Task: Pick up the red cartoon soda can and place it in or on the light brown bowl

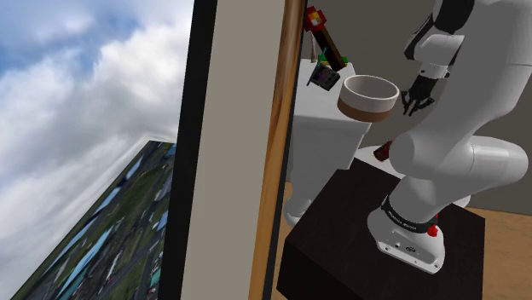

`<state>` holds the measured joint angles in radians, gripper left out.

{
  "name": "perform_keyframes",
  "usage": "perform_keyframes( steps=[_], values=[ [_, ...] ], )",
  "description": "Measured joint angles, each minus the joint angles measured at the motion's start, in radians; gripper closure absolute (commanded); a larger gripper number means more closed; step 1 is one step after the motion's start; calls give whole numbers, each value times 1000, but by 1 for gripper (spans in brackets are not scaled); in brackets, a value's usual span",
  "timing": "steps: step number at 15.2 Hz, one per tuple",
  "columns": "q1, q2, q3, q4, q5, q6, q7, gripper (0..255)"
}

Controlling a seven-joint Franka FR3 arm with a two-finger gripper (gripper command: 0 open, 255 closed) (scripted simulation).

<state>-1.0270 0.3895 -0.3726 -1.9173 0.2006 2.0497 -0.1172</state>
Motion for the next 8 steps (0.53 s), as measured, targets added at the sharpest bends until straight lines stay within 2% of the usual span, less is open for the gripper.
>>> perform_keyframes(
  steps=[3, 4, 6, 8],
  values=[
    [3, -22, -5, 6, -10, -27, 6, 255],
    [3, -22, -5, 7, -10, -27, 6, 0],
    [-2, -12, -5, 4, 1, -12, 10, 0],
    [-19, 12, -7, -22, 39, 43, 17, 0]
  ],
)
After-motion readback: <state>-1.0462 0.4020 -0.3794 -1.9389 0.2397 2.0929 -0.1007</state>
